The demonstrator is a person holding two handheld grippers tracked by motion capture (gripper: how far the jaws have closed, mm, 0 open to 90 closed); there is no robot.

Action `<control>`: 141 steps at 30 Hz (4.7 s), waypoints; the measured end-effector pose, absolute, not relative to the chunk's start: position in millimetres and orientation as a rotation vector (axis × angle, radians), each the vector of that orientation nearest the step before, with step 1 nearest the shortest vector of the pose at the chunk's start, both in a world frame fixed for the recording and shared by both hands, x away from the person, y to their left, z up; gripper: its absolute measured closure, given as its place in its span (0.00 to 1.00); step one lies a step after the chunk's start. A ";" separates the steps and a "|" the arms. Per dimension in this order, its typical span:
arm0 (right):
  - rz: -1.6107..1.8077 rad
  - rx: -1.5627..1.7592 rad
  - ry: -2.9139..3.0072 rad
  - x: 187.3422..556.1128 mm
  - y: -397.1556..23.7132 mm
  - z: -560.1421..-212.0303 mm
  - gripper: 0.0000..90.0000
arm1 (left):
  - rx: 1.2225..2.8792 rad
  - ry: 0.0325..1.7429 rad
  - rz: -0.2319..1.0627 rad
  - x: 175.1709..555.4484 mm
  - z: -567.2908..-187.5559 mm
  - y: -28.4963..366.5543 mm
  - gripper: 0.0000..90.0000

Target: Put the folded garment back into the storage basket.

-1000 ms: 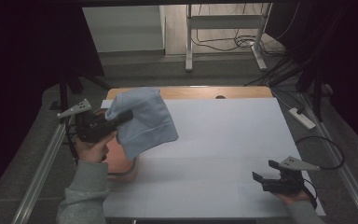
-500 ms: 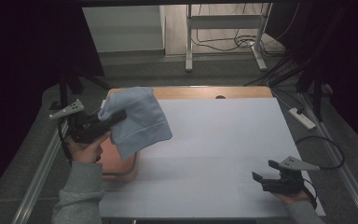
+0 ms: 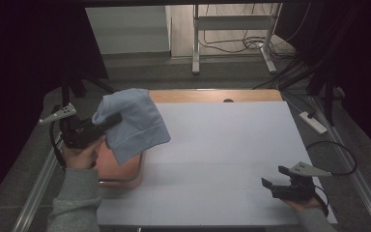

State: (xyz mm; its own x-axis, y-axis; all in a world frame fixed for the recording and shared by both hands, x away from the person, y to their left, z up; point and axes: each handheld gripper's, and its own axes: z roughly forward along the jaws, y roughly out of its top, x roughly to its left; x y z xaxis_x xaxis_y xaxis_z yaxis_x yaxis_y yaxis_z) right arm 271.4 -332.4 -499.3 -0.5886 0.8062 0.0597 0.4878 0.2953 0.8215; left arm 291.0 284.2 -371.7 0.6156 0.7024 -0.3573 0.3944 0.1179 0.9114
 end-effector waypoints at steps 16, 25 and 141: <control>1.204 1.162 2.208 272.8 -331.2 -499.6 0.17 | 1.533 1.049 0.329 281.0 -377.0 314.2 0.70; 1.204 1.163 2.208 272.8 -331.1 -499.8 0.17 | 1.551 1.076 0.338 277.9 -378.8 328.8 0.70; 1.208 1.169 2.189 272.5 -334.2 -498.9 0.17 | 1.853 1.020 0.247 236.3 -457.1 239.9 0.23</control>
State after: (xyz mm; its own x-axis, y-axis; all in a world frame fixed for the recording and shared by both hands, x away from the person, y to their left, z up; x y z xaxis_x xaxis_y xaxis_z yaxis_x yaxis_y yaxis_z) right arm 272.5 -334.2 -498.9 -0.5819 0.8109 0.0621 0.4849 0.2847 0.8269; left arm 236.3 239.9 -457.1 0.6282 0.7363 -0.2514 0.5396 -0.1795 0.8226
